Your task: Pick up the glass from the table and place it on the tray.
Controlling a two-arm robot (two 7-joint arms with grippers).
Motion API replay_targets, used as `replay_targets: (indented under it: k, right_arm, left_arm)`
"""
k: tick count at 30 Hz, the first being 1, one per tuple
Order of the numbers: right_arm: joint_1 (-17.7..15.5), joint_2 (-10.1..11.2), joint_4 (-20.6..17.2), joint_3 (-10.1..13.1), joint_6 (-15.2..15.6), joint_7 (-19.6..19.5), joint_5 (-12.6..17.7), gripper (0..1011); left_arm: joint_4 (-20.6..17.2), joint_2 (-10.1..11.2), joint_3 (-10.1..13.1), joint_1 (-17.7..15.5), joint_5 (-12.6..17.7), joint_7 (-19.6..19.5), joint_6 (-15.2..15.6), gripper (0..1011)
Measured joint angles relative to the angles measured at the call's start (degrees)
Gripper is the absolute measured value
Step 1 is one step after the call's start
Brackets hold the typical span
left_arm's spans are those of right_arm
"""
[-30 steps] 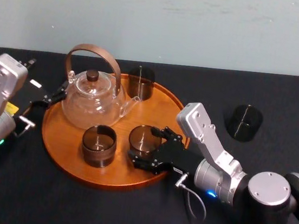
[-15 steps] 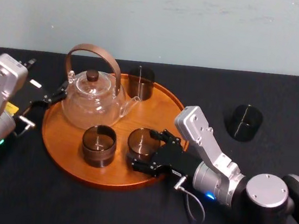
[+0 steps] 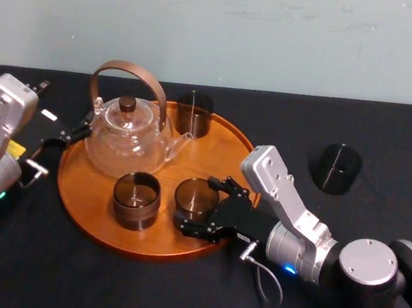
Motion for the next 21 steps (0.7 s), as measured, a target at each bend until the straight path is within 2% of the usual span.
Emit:
replay_targets:
  k: [13,21]
  right_arm:
    - [0.0,0.0,-0.1,0.1,0.1,0.0,0.0,1003]
    - [-0.6,0.8,-1.0,0.6,2.1,0.5,1.4,1002]
  left_arm:
    - [0.0,0.0,0.0,0.0,0.0,0.0,0.0,1001]
    - [0.0,0.0,0.0,0.0,0.0,0.0,0.0,1002]
